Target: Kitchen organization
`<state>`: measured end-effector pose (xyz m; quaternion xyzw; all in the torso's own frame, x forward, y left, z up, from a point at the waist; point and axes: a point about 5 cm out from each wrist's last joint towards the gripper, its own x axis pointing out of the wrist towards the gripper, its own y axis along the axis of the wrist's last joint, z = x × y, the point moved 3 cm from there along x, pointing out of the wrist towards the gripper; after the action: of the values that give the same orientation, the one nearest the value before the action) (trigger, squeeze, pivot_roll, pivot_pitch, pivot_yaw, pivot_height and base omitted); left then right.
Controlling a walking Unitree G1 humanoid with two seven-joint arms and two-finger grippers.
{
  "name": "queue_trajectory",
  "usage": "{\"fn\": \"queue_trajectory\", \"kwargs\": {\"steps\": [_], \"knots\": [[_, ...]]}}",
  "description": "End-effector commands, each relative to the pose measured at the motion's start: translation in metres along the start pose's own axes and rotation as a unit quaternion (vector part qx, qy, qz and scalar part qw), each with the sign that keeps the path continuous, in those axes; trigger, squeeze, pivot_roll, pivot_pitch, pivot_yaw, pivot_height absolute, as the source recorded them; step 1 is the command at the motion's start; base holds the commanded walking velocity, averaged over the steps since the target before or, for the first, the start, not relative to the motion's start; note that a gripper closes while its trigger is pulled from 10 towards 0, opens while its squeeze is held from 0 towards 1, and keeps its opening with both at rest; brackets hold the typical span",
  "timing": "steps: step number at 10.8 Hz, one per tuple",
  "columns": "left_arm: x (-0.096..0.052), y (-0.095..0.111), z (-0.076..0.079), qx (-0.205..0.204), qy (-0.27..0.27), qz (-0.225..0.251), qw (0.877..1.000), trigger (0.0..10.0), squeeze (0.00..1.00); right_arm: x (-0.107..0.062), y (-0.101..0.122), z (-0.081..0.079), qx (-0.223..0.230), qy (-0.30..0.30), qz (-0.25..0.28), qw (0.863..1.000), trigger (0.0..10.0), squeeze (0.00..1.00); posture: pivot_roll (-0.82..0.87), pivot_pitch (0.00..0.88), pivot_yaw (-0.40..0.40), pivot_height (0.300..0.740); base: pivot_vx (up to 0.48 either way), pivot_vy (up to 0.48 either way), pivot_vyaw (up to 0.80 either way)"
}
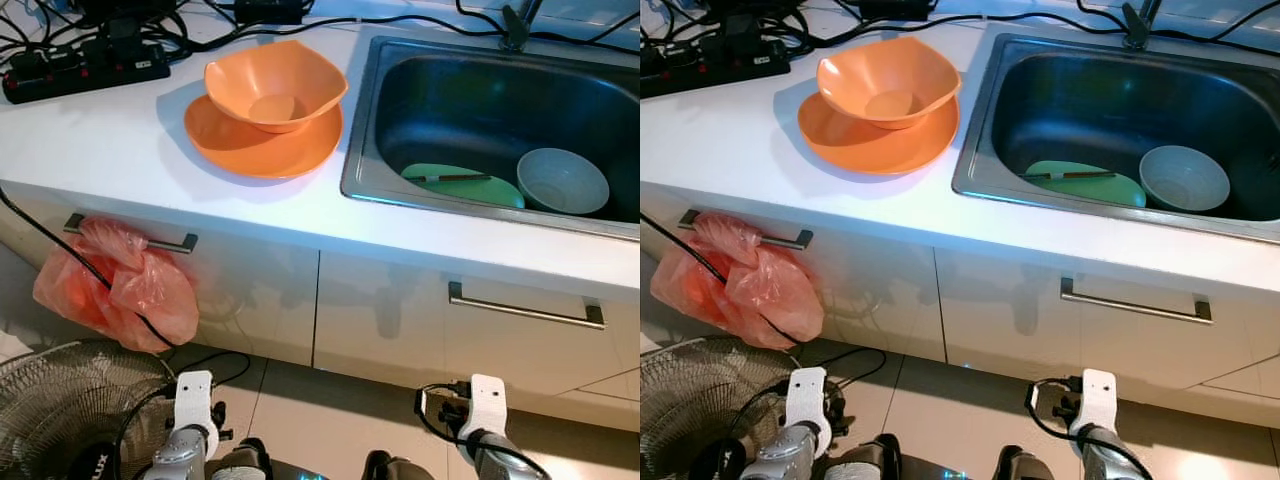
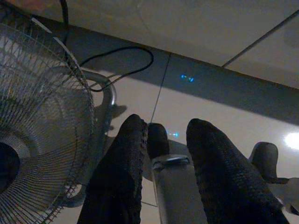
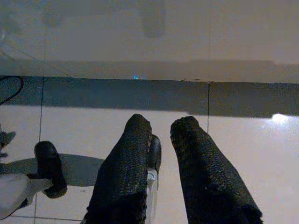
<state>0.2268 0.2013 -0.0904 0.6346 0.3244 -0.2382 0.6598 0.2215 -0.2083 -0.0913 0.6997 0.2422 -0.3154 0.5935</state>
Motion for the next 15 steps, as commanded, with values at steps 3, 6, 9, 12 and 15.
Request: {"fn": "queue_trajectory", "kwargs": {"steps": [3, 6, 9, 12, 15], "knots": [[-0.002, -0.007, -0.008, 0.01, 0.005, -0.016, 1.0, 10.0, 0.0, -0.002, -0.012, -0.001, 0.018, -0.005, -0.017, 1.0, 10.0, 0.0, 0.12, 0.19, 0.019, 0.74, 0.0, 0.0, 0.0], [-0.001, -0.006, -0.01, 0.015, 0.004, -0.018, 1.0, 10.0, 0.0, -0.002, -0.014, -0.003, 0.022, -0.005, -0.019, 1.0, 10.0, 0.0, 0.11, 0.192, 0.027, 0.74, 0.0, 0.0, 0.0], [-0.001, -0.006, -0.006, 0.012, 0.001, -0.018, 1.0, 10.0, 0.0, -0.002, -0.013, -0.001, 0.018, -0.006, -0.018, 1.0, 10.0, 0.0, 0.12, 0.188, 0.015, 0.74, 0.0, 0.0, 0.0], [0.002, 0.021, -0.001, 0.021, -0.002, 0.049, 0.999, 10.0, 0.0, -0.003, 0.003, 0.001, 0.007, -0.009, 0.048, 0.999, 10.0, 0.0, 0.12, 0.185, 0.009, 0.74, 0.0, 0.0, 0.0], [0.002, 0.039, 0.009, 0.035, -0.009, 0.099, 0.994, 10.0, 0.0, -0.006, 0.009, 0.005, 0.001, -0.027, 0.082, 0.996, 10.0, 0.0, 0.12, 0.181, 0.003, 0.74, 0.0, 0.0, 0.0]]}}
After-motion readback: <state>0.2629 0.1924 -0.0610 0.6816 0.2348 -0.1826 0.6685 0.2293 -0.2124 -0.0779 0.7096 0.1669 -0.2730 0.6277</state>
